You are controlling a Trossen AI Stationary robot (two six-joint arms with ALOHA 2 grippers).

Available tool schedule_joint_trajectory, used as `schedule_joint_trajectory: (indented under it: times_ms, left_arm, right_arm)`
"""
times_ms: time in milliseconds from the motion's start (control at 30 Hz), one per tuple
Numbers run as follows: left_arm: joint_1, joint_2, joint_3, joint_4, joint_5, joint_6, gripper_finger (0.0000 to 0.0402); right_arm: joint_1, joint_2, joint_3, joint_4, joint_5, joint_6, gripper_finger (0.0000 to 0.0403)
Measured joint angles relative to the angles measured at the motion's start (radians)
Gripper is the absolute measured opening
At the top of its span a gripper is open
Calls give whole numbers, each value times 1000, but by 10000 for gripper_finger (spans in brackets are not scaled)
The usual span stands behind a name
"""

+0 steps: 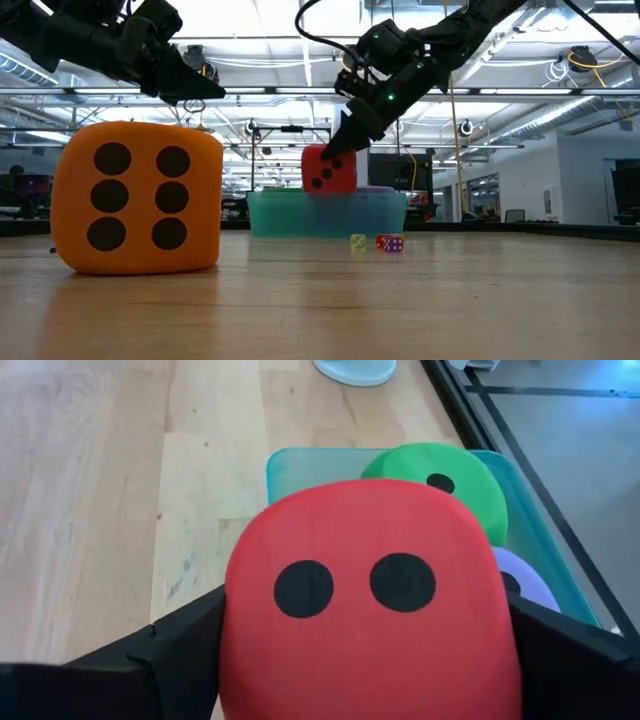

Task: Pick & Place Dice
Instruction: Put the large red dice into the blue bin

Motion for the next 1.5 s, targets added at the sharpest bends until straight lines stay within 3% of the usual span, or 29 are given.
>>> schedule_joint_trajectory:
  times_ms: [200,533,833,1233,1500]
  left_arm:
    - [0,0,0,0,0,-1,21]
    - [0,0,0,0,0,-3,21]
    - [0,0,0,0,0,-3,21]
    - [0,0,0,0,1,-3,21]
    - [0,0,0,-1,2,-3,21]
  right_arm:
    - [1,-72,-2,35,-14,63,360]
    - [-22,-322,-7,-14,-149,249,360]
    - [-144,-387,-4,-110,-390,423,360]
    - [-139,-277,-5,-227,-390,326,360]
    - [-67,-268,-8,-240,-169,202,358]
